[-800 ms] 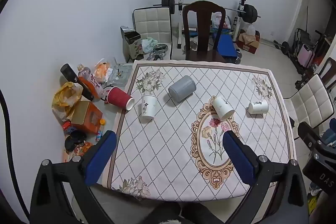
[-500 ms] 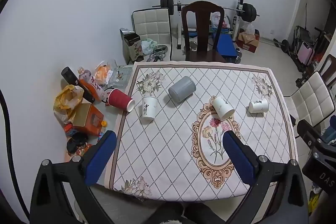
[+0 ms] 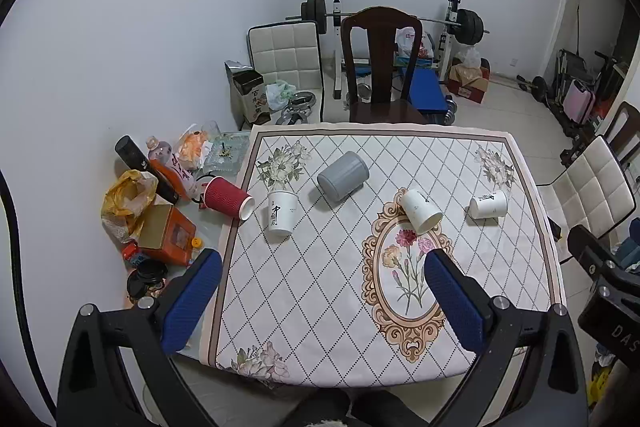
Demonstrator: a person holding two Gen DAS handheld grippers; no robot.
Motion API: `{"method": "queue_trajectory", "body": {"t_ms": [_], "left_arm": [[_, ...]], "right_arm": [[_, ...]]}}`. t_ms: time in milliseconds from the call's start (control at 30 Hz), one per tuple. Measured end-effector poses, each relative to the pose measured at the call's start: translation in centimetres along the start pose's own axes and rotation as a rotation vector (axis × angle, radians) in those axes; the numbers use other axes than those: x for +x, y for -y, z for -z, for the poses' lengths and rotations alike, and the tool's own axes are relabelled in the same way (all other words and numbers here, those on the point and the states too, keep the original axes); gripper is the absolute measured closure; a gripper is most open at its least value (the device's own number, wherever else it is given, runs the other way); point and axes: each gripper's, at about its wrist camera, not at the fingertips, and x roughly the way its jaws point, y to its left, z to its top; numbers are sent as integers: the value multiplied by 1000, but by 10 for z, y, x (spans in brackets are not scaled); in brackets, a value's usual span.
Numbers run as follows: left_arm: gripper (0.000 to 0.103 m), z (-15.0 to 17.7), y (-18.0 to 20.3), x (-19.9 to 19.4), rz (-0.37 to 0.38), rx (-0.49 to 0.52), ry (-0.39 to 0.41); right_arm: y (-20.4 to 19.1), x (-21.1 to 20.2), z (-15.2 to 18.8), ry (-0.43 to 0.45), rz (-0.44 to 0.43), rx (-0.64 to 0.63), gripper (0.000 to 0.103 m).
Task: Flip cup upright
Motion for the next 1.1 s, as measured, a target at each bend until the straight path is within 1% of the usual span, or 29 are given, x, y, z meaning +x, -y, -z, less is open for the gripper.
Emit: {"method": "queue_trajectory", "body": {"t_ms": [400,833,1100], "left_arm": [[0,-5,-2,-5,5,-2,10],[0,1,0,-8,7,-4,20],[0,6,1,-11,23,-13,22]], "right_arm": [[3,-2,4,10,-2,7,0],[1,-4,3,12,0,4,0],[0,-5,3,19,-1,0,0]]}}
